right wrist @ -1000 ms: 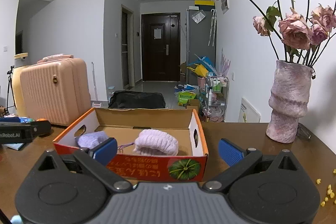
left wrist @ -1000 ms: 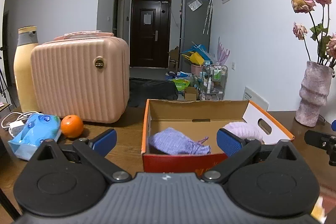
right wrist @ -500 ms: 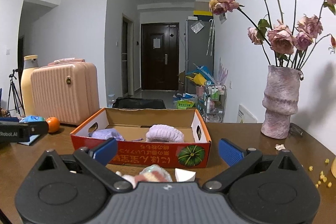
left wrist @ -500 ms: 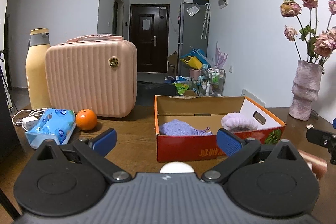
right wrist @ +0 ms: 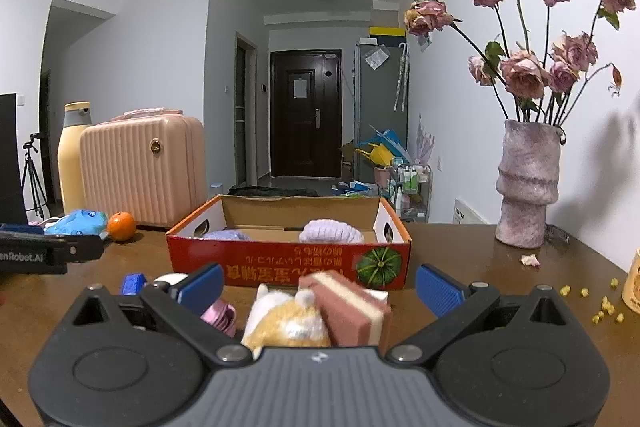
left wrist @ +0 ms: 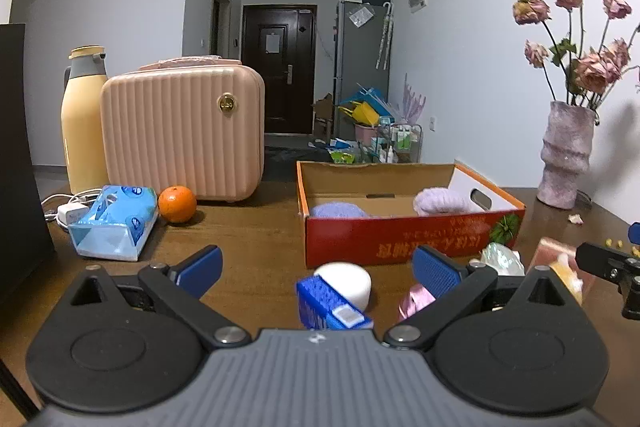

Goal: Organize soft objects
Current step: 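Move the right tool back to the yellow plush toy, then close the right tool on the yellow plush toy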

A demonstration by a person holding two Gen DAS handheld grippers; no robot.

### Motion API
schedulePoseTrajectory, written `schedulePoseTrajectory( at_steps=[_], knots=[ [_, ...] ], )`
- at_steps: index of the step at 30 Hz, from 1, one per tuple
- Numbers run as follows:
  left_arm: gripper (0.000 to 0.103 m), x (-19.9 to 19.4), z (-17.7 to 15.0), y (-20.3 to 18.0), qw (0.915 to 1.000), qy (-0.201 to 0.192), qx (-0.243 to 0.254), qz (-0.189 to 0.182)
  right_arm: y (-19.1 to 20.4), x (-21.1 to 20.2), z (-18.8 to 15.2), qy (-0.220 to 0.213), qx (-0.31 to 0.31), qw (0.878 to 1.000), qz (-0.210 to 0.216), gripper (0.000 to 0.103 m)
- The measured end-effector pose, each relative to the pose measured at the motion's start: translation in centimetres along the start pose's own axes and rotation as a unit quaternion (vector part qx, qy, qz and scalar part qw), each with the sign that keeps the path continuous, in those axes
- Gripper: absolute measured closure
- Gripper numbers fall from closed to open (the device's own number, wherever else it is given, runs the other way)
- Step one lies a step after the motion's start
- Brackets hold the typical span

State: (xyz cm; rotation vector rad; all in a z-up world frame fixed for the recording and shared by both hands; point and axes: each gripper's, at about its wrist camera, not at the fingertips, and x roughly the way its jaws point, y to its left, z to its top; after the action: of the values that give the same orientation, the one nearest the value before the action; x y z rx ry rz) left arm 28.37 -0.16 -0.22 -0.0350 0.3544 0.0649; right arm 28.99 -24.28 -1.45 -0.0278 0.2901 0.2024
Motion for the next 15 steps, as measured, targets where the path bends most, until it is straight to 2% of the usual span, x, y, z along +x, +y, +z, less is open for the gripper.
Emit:
schedulePoseTrajectory(
  at_steps=[15],
  knots=[
    [0.0,-1.8,-1.7,1.1,0.9998,0.015,0.002,-0.013,0.8,-1.2,-1.7,0.004,0.018,1.0,-0.002,0.0]
  ],
)
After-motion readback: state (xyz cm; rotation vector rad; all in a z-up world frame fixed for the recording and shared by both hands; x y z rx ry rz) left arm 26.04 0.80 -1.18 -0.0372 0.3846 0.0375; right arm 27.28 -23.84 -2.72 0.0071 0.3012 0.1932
